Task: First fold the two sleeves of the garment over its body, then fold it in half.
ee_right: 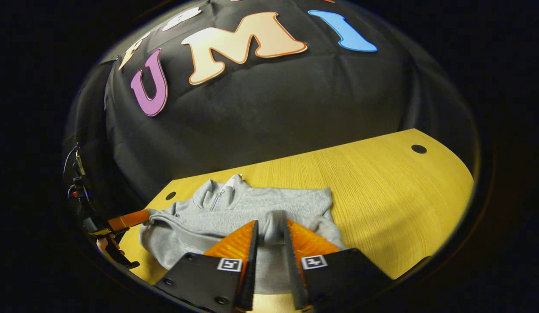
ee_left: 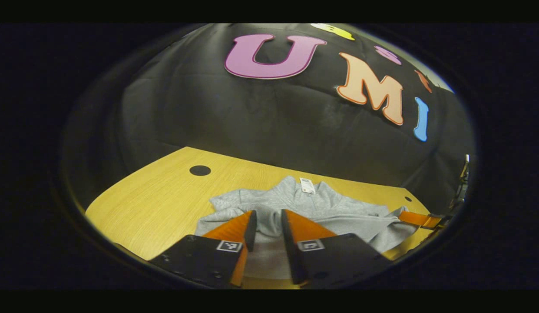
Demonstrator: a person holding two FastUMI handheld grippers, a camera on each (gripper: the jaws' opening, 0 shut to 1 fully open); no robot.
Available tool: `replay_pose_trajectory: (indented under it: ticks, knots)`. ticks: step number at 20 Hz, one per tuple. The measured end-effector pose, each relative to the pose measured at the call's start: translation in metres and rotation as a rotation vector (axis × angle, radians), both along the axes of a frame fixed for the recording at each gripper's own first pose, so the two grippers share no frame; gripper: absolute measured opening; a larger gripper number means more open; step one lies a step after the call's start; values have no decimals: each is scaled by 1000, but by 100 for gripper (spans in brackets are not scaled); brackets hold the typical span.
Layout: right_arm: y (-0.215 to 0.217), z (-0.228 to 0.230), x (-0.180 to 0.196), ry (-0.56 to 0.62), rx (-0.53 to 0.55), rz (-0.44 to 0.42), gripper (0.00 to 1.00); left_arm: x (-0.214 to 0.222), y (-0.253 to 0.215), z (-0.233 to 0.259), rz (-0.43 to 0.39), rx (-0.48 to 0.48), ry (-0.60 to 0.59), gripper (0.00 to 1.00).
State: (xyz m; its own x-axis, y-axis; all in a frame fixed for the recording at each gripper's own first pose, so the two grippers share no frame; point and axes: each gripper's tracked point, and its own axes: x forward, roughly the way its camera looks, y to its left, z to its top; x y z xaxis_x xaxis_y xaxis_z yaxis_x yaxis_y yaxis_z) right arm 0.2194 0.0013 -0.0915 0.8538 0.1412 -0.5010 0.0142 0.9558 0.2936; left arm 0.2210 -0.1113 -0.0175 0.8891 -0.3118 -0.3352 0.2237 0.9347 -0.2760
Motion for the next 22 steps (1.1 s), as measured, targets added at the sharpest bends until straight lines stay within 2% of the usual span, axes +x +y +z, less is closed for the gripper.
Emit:
replay_pose_trajectory:
  ticks: [2, 3, 4, 6, 8, 11, 14, 19, 22]
  knots:
    - [-3, 10, 2, -47, -28, -5, 76, 3, 4, 10, 27, 20, -28, 82]
    - [-7, 17, 5, -81, -65, -7, 97, 4, 9, 19, 49, 38, -55, 89]
    - [-9, 27, 4, -114, -94, -3, 97, 3, 16, 31, 72, 49, -92, 93]
    - [-7, 49, 1, -188, -127, 7, 98, 1, 27, 60, 108, 40, -172, 94]
    - [-5, 72, -7, -259, -140, 10, 98, -11, 33, 81, 111, 26, -229, 93]
    - [-1, 103, -28, -340, -131, 14, 98, -33, 45, 105, 104, 60, -312, 93]
    - [-2, 127, -57, -419, -140, 5, 97, -59, 55, 116, 99, 92, -356, 93]
    - [-2, 144, -117, -536, -196, -4, 97, -114, 56, 111, 64, 67, -407, 92]
    - [2, 144, -153, -562, -185, -5, 97, -146, 61, 99, 82, 125, -447, 93]
